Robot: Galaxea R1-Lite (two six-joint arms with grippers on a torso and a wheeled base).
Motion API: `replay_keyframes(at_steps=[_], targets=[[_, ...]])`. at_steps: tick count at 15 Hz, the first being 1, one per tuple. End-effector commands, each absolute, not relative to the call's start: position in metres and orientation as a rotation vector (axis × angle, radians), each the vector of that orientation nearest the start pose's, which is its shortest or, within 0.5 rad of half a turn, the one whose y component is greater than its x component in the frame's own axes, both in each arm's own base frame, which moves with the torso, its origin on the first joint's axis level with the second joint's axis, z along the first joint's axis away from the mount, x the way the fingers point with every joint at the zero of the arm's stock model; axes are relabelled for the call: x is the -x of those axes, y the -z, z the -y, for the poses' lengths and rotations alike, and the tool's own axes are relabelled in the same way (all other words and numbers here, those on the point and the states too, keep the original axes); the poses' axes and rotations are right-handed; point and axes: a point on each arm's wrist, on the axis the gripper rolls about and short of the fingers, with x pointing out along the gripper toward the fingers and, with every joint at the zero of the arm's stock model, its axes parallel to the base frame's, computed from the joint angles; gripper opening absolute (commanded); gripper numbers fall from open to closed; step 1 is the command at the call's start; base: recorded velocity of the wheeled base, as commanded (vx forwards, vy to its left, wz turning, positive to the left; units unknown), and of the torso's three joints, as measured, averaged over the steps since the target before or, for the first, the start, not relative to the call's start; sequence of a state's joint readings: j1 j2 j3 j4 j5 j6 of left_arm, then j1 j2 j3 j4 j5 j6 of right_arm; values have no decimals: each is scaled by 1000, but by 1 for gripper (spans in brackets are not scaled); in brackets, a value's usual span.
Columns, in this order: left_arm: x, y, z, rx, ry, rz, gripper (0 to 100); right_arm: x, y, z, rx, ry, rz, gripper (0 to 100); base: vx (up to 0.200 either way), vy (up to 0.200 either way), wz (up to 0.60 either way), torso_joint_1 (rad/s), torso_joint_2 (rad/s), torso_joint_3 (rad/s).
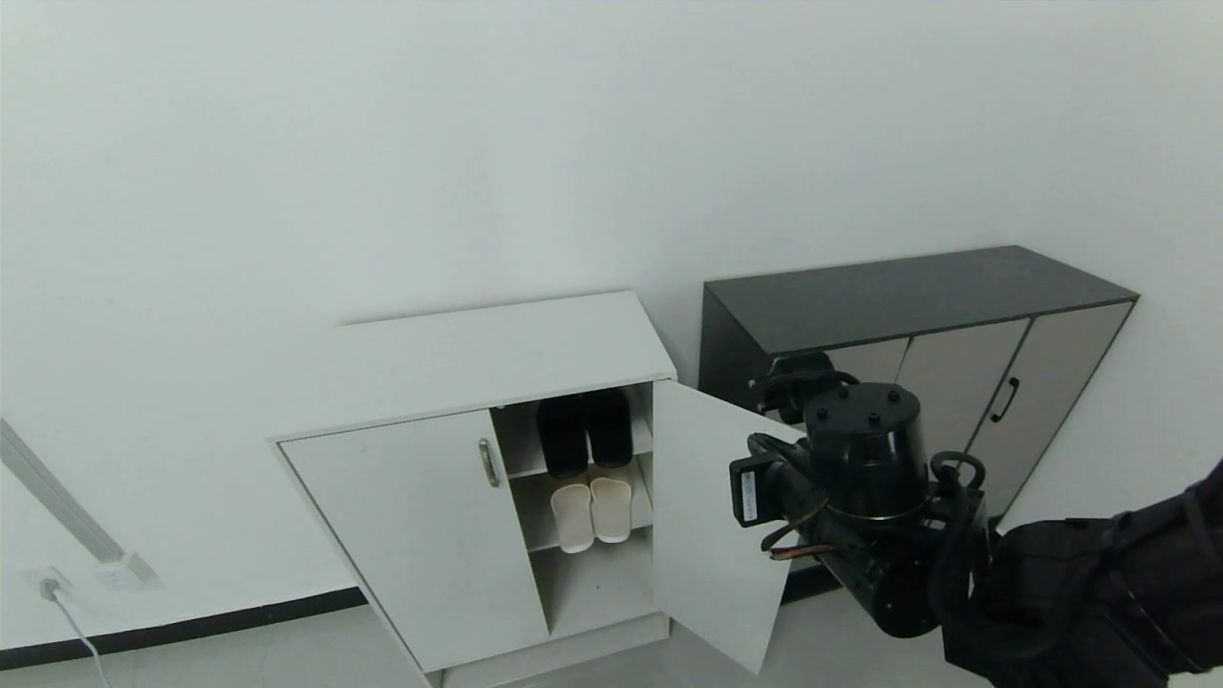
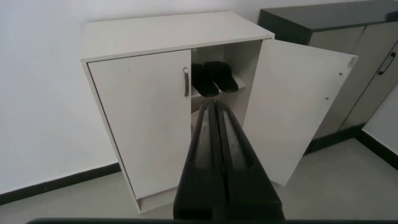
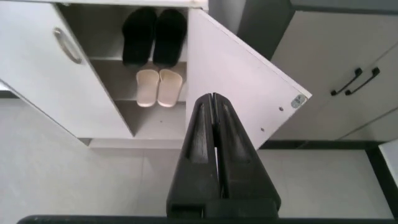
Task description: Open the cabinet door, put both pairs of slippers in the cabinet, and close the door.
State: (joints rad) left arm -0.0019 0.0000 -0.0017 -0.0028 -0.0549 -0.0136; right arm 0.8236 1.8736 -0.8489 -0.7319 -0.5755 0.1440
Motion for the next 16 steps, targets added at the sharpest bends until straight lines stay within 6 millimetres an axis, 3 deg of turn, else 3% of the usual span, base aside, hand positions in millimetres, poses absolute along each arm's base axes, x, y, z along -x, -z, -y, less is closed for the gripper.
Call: replay_keyframes(at_steps=[1,3,8,16], targets=[[23,-76,1,14,57,4,0,-255,-147,-233,53,-247,-250,0,0,0,0,0,0,0],[23,-76,1,14,57,4,0,-290,-154,-218,36,-194,-253,0,0,0,0,0,0,0],[23,-76,1,14,58,4,0,-355,-167,-203,22,-138,-300,0,0,0,0,0,0,0],[23,-76,1,14,55,4,0,-433,-126,-186,7,-82,-342,0,0,0,0,0,0,0]])
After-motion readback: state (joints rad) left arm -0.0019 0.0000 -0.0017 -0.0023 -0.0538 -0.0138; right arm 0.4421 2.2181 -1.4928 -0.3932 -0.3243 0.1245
